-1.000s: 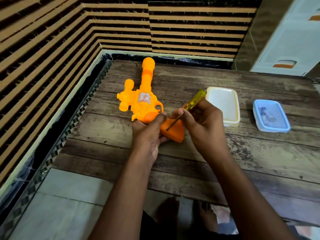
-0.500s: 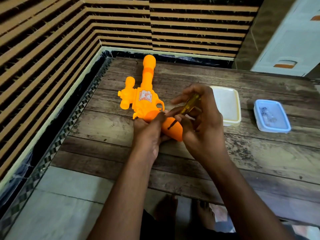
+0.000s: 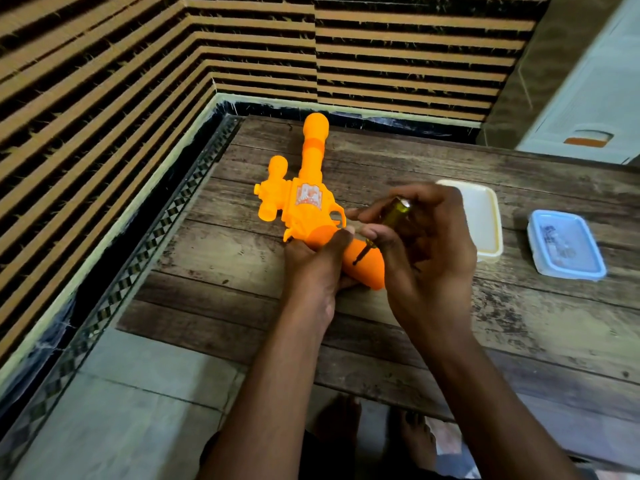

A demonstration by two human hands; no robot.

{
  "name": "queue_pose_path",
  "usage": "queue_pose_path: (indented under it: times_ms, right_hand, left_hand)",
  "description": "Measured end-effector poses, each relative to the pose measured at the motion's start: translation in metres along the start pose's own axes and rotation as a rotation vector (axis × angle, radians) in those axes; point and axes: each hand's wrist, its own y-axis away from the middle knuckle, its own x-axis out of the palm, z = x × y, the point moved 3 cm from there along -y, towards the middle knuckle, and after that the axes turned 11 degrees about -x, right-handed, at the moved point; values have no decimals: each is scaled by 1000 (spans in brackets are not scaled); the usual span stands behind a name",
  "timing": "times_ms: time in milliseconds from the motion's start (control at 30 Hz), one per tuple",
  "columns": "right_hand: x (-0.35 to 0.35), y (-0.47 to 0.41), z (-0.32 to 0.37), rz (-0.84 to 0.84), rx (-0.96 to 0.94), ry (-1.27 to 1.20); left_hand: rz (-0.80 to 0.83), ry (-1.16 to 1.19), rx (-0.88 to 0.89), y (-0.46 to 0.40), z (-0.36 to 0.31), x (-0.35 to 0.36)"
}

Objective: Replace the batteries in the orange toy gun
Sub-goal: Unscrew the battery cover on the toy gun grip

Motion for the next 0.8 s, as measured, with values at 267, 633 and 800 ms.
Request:
queue_pose_path:
  times_ms: [267,633,800]
  right_hand:
    - [1,-3,-7,-119,0,76]
    - [6,-2,-4,-14,-52,80]
    - [7,1,1,-32,-168,146]
  left_hand:
    - [-11,7,1,0,-1,1]
    - [13,-5,-2,0,-1,0]
    - [8,-13,-13,3,-3,0]
